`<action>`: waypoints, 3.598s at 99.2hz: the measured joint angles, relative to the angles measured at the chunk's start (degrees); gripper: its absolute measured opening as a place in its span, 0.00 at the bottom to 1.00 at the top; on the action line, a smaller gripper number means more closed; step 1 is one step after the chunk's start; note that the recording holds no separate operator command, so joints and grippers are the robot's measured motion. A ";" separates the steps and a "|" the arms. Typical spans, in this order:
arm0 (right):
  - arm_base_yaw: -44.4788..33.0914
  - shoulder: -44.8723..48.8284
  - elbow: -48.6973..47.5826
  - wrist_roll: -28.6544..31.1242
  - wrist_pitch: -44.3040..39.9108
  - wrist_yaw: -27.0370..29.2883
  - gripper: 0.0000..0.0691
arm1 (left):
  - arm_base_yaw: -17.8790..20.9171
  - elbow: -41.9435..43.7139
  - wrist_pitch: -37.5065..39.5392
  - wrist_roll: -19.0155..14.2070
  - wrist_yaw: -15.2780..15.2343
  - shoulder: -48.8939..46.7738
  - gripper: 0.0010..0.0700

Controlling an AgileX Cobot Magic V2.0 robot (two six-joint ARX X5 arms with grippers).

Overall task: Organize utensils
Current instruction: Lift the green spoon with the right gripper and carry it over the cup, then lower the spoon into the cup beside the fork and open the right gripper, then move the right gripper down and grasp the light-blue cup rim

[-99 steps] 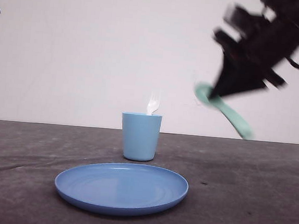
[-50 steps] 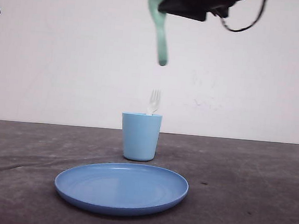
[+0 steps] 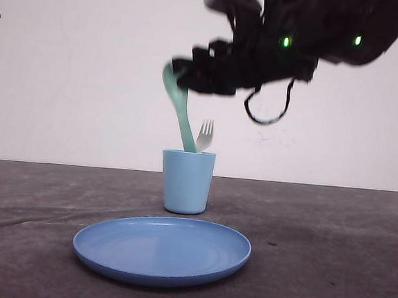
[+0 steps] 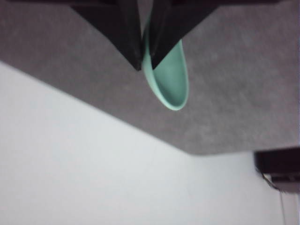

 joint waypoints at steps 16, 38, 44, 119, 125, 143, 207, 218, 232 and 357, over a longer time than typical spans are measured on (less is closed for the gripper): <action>-0.13 1.77 0.00 -0.20 -2.58 0.04 0.03 | 0.00 0.00 -0.09 0.00 0.00 0.00 0.39; -0.11 1.90 0.00 -0.35 -7.74 2.03 0.03 | 0.00 0.00 -0.24 0.00 0.00 0.00 0.39; -0.11 1.92 0.00 -0.35 -8.13 2.54 0.03 | 0.00 0.00 -0.24 0.00 0.00 0.00 0.39; -0.09 -5.68 0.00 2.67 -11.56 -0.50 0.61 | 0.00 0.00 -0.66 0.00 0.00 0.00 0.39; -0.09 -9.01 0.00 4.11 -14.69 -2.75 0.61 | 0.00 0.00 -1.27 0.00 0.00 0.00 0.39; -0.15 -18.14 0.00 7.19 -29.05 -11.65 0.61 | 0.00 0.00 -2.62 0.00 0.00 0.00 0.39; -3.54 -39.93 -9.01 6.14 -57.77 -0.81 0.61 | 0.00 0.00 -2.75 0.00 0.00 0.00 0.39; -4.90 -39.69 -12.15 6.25 -57.83 -0.44 0.67 | 0.00 0.00 -2.78 0.02 0.00 0.00 0.39; -5.92 -39.12 -14.53 6.32 -56.59 -0.48 0.95 | 0.00 0.00 -2.78 0.00 0.00 0.00 0.39; -1.53 1.73 3.32 7.10 -31.19 -5.88 0.99 | 0.00 0.00 -2.56 0.00 0.00 0.00 0.39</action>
